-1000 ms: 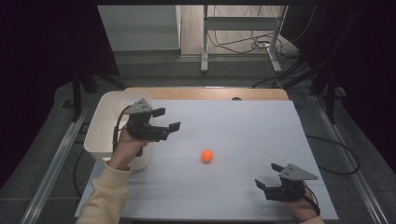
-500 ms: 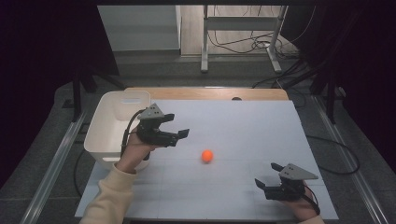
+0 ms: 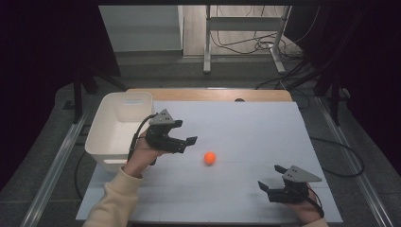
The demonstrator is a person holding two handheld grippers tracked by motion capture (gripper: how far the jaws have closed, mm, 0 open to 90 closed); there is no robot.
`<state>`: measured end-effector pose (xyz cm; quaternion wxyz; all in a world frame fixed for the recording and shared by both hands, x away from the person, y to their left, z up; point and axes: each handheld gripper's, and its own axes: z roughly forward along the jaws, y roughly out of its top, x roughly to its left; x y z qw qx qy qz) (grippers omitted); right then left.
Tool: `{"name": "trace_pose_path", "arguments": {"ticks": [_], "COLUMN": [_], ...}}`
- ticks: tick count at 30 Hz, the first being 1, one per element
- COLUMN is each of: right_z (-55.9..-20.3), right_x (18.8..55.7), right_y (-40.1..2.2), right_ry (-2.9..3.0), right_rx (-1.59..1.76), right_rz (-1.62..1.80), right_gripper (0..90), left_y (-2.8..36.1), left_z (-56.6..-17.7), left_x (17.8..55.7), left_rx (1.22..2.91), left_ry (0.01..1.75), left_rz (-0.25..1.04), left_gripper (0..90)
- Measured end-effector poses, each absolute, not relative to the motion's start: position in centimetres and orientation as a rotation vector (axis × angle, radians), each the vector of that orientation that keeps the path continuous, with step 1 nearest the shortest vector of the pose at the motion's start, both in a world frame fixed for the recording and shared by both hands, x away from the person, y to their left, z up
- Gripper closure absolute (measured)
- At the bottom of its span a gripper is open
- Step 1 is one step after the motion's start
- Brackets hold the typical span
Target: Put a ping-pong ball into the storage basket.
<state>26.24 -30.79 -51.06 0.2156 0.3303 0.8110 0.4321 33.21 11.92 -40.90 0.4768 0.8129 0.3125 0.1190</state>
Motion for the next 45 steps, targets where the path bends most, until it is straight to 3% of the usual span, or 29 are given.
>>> {"name": "trace_pose_path", "arguments": {"ticks": [45], "right_z": [-51.1], "right_x": [26.2], "right_y": [-30.8], "right_ry": [2.252], "right_rx": [0.915], "right_rz": [1.189], "right_gripper": [12.9], "left_y": [8.2], "left_z": [-44.0], "left_x": [33.5], "left_rx": [2.122], "left_ry": [0.738], "left_rz": [0.228], "left_gripper": [15.9]}}
